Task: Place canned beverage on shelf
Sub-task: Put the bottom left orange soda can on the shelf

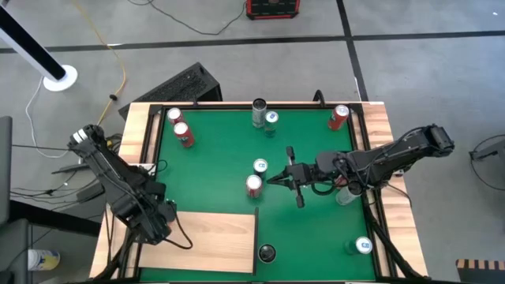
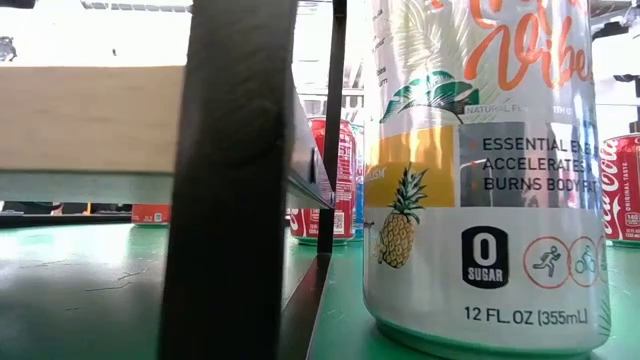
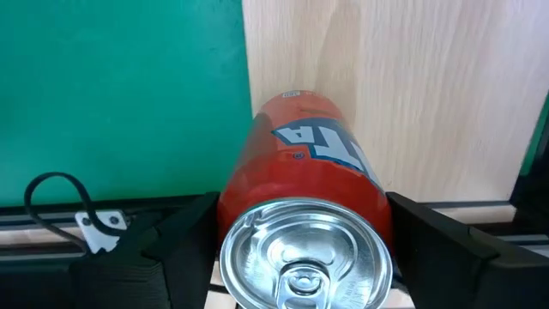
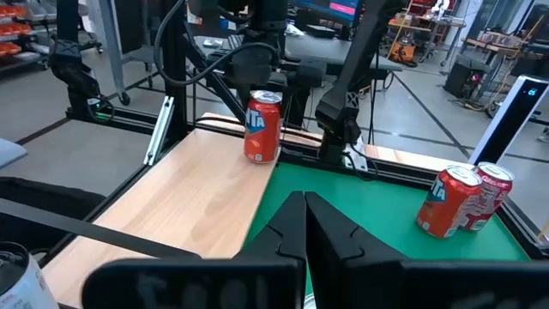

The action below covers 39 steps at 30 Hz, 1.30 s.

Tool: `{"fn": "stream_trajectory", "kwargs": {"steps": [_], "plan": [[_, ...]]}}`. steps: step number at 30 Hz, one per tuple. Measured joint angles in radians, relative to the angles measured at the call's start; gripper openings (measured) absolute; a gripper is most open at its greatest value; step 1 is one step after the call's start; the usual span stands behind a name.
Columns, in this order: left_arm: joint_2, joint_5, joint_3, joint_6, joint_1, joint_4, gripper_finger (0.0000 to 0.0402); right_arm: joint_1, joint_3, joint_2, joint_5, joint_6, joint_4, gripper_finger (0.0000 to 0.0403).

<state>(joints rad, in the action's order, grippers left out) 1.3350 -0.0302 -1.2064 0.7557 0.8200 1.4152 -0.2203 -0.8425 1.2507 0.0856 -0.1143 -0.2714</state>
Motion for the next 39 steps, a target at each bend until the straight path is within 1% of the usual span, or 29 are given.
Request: {"fn": "stream_trajectory", "kwargs": {"steps": [4, 8, 12, 18, 21, 24, 29, 35, 39], "plan": [[-0.001, -0.035, 0.000, 0.012, 0.000, -0.028, 0.0273, 0.000, 0.000, 0.000, 0.000, -0.002, 0.001, 0.0029], [0.000, -0.057, -0.015, 0.035, 0.005, -0.140, 0.0273, 0.000, 0.000, 0.000, 0.000, -0.002, 0.002, 0.0033], [0.017, -0.082, -0.028, 0.079, 0.026, -0.221, 0.0273, 0.000, 0.000, 0.000, 0.000, 0.001, 0.001, 0.0026], [0.089, -0.131, -0.055, 0.167, 0.100, -0.216, 0.0273, -0.010, 0.000, 0.000, 0.000, 0.021, -0.007, 0.0026], [0.136, -0.125, -0.101, 0.174, 0.135, -0.221, 0.0273, -0.016, 0.000, 0.000, 0.000, 0.035, -0.017, 0.0031], [0.180, -0.095, -0.154, 0.183, 0.164, -0.214, 0.0273, -0.014, 0.000, 0.000, 0.000, 0.036, -0.034, 0.0030], [0.242, -0.079, -0.214, 0.227, 0.206, -0.134, 0.0273, -0.020, 0.000, 0.000, 0.000, 0.043, -0.039, 0.0023], [0.267, -0.097, -0.225, 0.280, 0.231, -0.155, 0.0273, -0.033, 0.000, 0.000, 0.000, 0.062, -0.045, 0.0032], [0.267, -0.096, -0.225, 0.317, 0.234, -0.168, 0.0273, -0.037, 0.000, 0.000, 0.000, 0.063, -0.045, 0.0030]]}}
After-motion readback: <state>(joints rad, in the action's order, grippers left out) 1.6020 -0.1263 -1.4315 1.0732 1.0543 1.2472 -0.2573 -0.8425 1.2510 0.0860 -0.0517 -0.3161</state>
